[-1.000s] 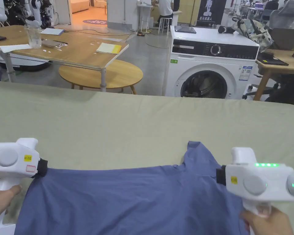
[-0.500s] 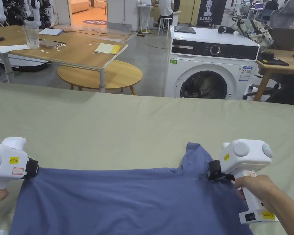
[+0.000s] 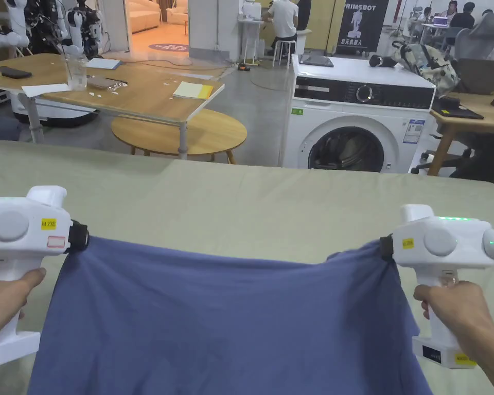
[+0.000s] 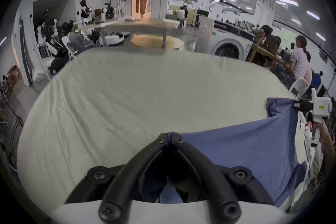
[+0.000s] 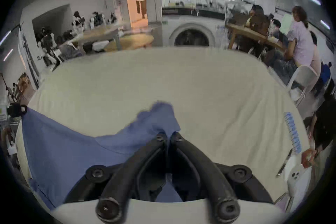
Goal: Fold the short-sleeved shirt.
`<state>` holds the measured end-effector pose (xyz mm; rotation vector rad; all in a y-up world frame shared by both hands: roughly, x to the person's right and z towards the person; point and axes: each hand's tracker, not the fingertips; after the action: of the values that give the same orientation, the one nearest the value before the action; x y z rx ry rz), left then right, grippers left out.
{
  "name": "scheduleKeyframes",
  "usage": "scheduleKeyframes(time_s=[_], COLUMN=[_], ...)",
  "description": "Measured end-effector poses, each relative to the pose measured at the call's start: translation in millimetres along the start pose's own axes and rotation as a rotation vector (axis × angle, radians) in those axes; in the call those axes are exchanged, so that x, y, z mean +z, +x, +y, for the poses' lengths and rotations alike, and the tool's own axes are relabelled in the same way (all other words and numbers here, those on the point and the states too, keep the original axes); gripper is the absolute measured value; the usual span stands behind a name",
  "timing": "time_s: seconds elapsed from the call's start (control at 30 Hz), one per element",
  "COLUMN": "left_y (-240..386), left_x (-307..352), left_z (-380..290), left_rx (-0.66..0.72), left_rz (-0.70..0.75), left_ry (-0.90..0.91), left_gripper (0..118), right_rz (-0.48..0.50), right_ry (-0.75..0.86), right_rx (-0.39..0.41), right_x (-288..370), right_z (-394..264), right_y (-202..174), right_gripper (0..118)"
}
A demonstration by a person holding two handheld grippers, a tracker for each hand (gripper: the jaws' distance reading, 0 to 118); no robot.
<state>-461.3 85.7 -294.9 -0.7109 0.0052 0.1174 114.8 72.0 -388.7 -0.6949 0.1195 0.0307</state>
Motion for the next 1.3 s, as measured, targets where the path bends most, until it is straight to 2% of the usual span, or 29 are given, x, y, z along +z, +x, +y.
scheduleKeyframes(time_s=[0.3, 0.5, 0.67, 0.9, 1.13, 1.3], left_y=[14, 19, 25, 30, 41, 45], left_x=[104, 152, 185, 212, 220, 226], left_z=[23, 29, 58, 120, 183, 245], left_rx=[-0.003, -0.002, -0.013, -0.014, -0.02, -0.005], left_rz=[-0.033, -0.05, -0.062, -0.061, -0.051, -0.04], left_ry=[0.158, 0.231, 0.3, 0.378, 0.426, 0.476], left_gripper=[0, 0, 0, 0, 0, 0], right_rz=[-0.03, -0.057, -0.092, -0.118, -0.137, -0.158], right_ry=[0.227, 0.336, 0.426, 0.505, 0.554, 0.588], right_rx=[-0.012, -0.023, -0.006, -0.003, -0.032, -0.022], right_x=[147, 203, 242, 273, 277, 278], right_z=[5, 5, 32, 92, 150, 206], right_y=[-7, -7, -9, -8, -5, -4], right_gripper=[0, 0, 0, 0, 0, 0])
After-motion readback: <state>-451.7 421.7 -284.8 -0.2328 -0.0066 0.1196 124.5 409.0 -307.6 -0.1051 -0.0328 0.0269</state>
